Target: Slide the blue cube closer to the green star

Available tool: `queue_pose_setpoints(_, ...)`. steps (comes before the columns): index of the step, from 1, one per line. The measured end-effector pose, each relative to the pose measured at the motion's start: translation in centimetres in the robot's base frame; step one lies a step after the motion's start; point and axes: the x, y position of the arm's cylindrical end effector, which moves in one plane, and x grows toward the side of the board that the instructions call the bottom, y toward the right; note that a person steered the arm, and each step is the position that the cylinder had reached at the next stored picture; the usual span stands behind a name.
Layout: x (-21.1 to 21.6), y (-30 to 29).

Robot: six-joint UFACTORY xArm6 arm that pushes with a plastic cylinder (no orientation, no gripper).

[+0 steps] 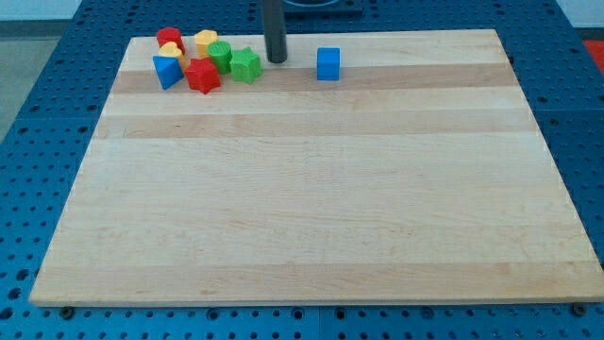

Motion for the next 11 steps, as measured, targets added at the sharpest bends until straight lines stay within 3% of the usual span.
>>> queue_pose_setpoints(2,-2.1,8.6)
queue_pose_setpoints(4,1.2,12.2)
queue_pose_setpoints(7,3.8,9.2)
queue_pose_setpoints(11,1.1,3.1)
